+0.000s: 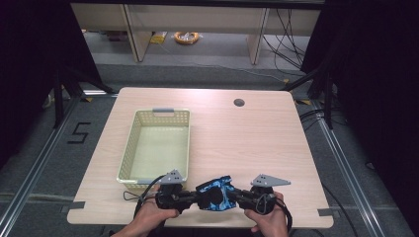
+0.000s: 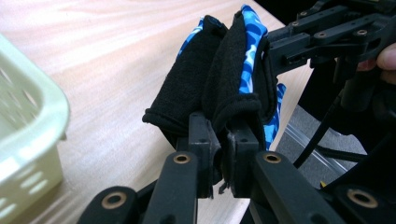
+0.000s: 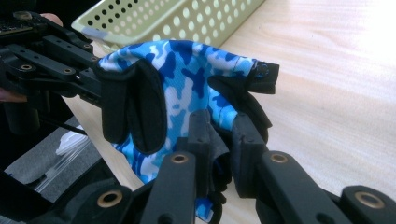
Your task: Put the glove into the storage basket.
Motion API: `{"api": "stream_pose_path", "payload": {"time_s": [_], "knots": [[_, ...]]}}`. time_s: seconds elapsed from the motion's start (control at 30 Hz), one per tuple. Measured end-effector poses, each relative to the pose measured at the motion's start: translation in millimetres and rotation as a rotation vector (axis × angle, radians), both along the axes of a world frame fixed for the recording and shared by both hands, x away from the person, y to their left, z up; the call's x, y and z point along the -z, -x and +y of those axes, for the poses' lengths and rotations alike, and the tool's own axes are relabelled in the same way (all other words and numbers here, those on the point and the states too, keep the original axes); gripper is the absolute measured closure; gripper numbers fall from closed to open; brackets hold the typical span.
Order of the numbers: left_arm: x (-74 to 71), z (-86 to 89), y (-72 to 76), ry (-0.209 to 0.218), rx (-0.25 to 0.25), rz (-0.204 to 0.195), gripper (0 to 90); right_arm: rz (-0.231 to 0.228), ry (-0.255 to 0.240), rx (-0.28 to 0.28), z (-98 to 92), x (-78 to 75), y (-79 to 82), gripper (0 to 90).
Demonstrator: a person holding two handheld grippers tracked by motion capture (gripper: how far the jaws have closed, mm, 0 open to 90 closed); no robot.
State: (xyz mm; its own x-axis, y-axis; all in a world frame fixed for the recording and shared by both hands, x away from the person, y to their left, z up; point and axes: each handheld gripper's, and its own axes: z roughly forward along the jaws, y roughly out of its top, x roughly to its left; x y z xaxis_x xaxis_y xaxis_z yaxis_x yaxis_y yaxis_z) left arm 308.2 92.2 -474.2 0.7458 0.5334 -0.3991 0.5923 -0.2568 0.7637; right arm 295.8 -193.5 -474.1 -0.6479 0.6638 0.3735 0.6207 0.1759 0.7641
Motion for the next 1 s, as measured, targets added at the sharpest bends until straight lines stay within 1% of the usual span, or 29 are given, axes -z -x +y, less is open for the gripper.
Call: {"api": "stream_pose_path", "payload": {"time_s": [0.03,0.07,0.1,0.13,0.17,0.2,0.23,0.27,0.3,0.33,0.37,0.4,0.43,0.47,0.5,0.53,0.57,0.6,0.63,0.67,0.7,0.73,0.77,0.8,0.83,0.87,0.93,0.97,1.0], "knots": [[-3.2,1.1,-0.4,0.004,0.003,-0.005,82.7,0.013,-0.005,0.016,1.4,-2.0,1.7,80.8],[-5.1,1.8,-0.9,0.007,0.012,-0.002,82.6,-0.006,-0.003,0.012,1.5,-4.7,1.5,80.8],[-9.0,2.9,-0.9,0.007,0.006,-0.009,82.6,-0.026,0.007,0.006,1.0,-6.7,0.6,80.8],[-12.1,4.6,-1.6,0.014,0.009,-0.005,82.5,-0.018,-0.006,0.009,4.0,-10.1,2.3,80.8],[-15.0,6.1,-2.1,0.022,0.006,-0.009,82.5,-0.009,-0.003,0.008,5.1,-13.9,3.1,80.9],[-18.4,8.0,-2.0,0.013,0.001,-0.017,82.6,-0.009,-0.011,0.009,6.7,-17.1,3.8,80.9],[-21.4,9.9,-2.4,0.018,0.001,-0.023,82.5,-0.040,-0.007,-0.003,7.0,-20.1,2.1,80.9],[-25.3,12.2,-2.7,0.022,-0.011,-0.025,82.6,-0.056,-0.009,-0.013,7.4,-23.6,1.1,80.9],[-28.7,15.1,-3.9,0.031,-0.001,-0.019,82.6,-0.047,-0.020,-0.012,9.9,-28.5,1.6,81.0],[-31.8,16.7,-4.2,0.034,-0.006,-0.018,82.6,-0.056,-0.023,-0.012,11.5,-32.5,1.1,81.0],[-36.8,19.3,-5.3,0.037,-0.010,-0.029,82.6,-0.052,-0.027,-0.012,12.8,-35.9,0.7,81.0],[-41.2,21.4,-6.3,0.038,-0.014,-0.042,82.6,-0.082,-0.008,-0.033,13.7,-40.7,-2.9,81.0],[-45.0,23.2,-7.7,0.048,-0.018,-0.049,82.5,-0.078,-0.019,-0.031,16.3,-45.5,-3.5,81.1],[-48.7,25.2,-9.2,0.045,-0.022,-0.057,82.5,-0.089,-0.026,-0.042,17.7,-49.4,-6.4,81.1],[-51.3,26.9,-10.4,0.040,-0.027,-0.059,82.5,-0.095,-0.024,-0.043,18.8,-53.7,-8.8,81.1],[-53.7,28.9,-12.3,0.048,-0.029,-0.056,82.5,-0.090,-0.036,-0.044,20.7,-56.7,-9.9,81.1],[-56.2,30.9,-13.9,0.054,-0.038,-0.052,82.6,-0.096,-0.034,-0.049,22.2,-60.6,-12.5,81.1],[-58.7,33.2,-15.3,0.050,-0.038,-0.051,82.6,-0.098,-0.040,-0.053,24.5,-63.6,-15.0,81.2],[-61.3,36.0,-17.3,0.051,-0.041,-0.056,82.6,-0.107,-0.030,-0.058,25.7,-66.2,-17.0,81.2],[-65.1,39.5,-19.0,0.045,-0.046,-0.058,82.5,-0.106,-0.043,-0.055,28.4,-69.1,-19.1,81.2],[-67.4,41.9,-20.5,0.051,-0.056,-0.062,82.6,-0.117,-0.036,-0.075,30.6,-71.9,-24.1,81.2],[-69.3,44.6,-22.1,0.051,-0.052,-0.057,82.6,-0.101,-0.045,-0.072,32.9,-75.1,-26.3,81.2],[-72.7,48.0,-24.2,0.048,-0.062,-0.054,82.5,-0.094,-0.052,-0.074,35.1,-77.2,-28.1,81.2],[-75.0,51.4,-26.6,0.043,-0.071,-0.059,82.5,-0.098,-0.050,-0.079,38.7,-80.2,-32.0,81.2],[-76.9,54.8,-29.5,0.044,-0.079,-0.057,82.5,-0.115,-0.047,-0.087,41.6,-82.3,-35.4,81.2],[-78.0,58.3,-32.3,0.052,-0.078,-0.045,82.5,-0.092,-0.059,-0.083,46.1,-84.9,-36.4,81.2],[-80.3,66.5,-36.5,0.039,-0.094,-0.046,82.5,-0.112,-0.042,-0.098,55.1,-87.9,-43.2,81.2],[-80.7,69.9,-38.3,0.037,-0.089,-0.043,82.5,-0.118,-0.032,-0.104,58.8,-88.8,-46.3,81.2],[-80.8,73.2,-39.6,0.039,-0.109,-0.039,82.4,-0.105,-0.033,-0.101,62.3,-89.9,-47.5,81.2]]}}
